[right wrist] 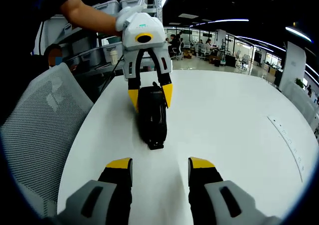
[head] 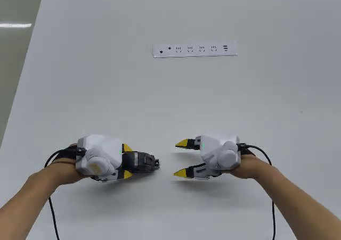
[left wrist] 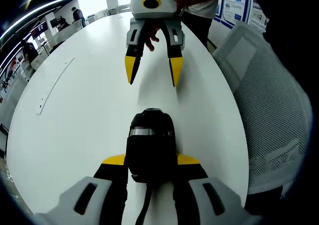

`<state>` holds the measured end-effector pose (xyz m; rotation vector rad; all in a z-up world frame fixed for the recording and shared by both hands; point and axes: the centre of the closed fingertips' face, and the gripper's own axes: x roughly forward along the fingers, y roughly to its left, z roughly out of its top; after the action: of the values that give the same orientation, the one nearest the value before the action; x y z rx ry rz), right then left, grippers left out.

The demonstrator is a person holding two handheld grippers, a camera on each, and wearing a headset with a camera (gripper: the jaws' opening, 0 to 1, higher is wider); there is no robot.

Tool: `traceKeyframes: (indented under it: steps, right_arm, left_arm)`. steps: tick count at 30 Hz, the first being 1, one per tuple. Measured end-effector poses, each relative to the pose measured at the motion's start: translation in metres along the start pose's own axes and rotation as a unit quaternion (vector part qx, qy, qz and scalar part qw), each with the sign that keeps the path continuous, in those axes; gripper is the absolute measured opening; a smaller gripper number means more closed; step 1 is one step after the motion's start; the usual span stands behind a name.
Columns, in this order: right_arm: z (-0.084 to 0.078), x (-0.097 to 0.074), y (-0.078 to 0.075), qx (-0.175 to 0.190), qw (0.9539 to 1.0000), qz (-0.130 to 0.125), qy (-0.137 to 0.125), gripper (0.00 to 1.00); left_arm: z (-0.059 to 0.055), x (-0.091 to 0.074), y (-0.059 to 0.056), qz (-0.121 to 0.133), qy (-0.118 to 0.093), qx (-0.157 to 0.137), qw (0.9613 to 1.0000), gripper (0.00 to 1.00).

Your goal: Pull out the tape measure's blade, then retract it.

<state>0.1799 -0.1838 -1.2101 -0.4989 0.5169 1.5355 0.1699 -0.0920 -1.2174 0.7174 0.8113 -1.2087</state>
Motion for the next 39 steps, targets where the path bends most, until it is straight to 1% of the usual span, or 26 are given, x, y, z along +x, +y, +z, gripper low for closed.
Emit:
traceKeyframes:
  steps: [5,8,9,10,15,19,24,29,32,39]
  right_arm:
    - [0.002,0.012,-0.001,0.002,0.9999,0.009,-0.004,0.44]
    - [0.001,0.019,-0.002,0.002,0.9999,0.013,-0.006,0.43]
    - [0.001,0.02,-0.002,0.002,0.9999,0.013,-0.006,0.44]
    - [0.001,0.022,-0.003,0.002,0.9999,0.013,-0.006,0.44]
    - [0.002,0.031,-0.001,0.005,0.9997,0.022,-0.012,0.4]
    - [0.003,0.038,0.003,0.001,0.9994,0.031,-0.015,0.36]
    - [0.004,0.045,0.004,0.0,0.9992,0.037,-0.017,0.31]
    - [0.001,0.05,0.006,-0.003,0.999,0.043,-0.011,0.28]
    - [0.001,0.052,0.007,-0.003,0.9988,0.047,-0.011,0.25]
    - [0.003,0.055,0.005,-0.004,0.9989,0.045,-0.016,0.21]
  left_arm:
    - [0.0,0.0,0.0,0.004,-0.003,0.001,1.0,0.31]
    - [0.0,0.0,0.001,0.008,-0.008,-0.008,0.9999,0.31]
    - [-0.001,-0.001,0.001,0.004,-0.004,-0.017,0.9998,0.29]
    - [0.0,-0.001,0.002,0.006,-0.014,-0.018,0.9997,0.29]
    - [0.0,-0.001,0.001,0.012,-0.017,-0.018,0.9996,0.28]
    - [0.0,-0.002,0.002,0.014,-0.018,-0.024,0.9995,0.28]
    - [0.0,-0.002,0.002,0.014,-0.024,-0.029,0.9992,0.28]
    - [0.001,-0.003,0.002,0.014,-0.033,-0.034,0.9988,0.27]
    - [0.001,-0.003,0.002,0.014,-0.036,-0.035,0.9987,0.27]
    - [0.002,-0.002,0.001,0.013,-0.041,-0.034,0.9985,0.27]
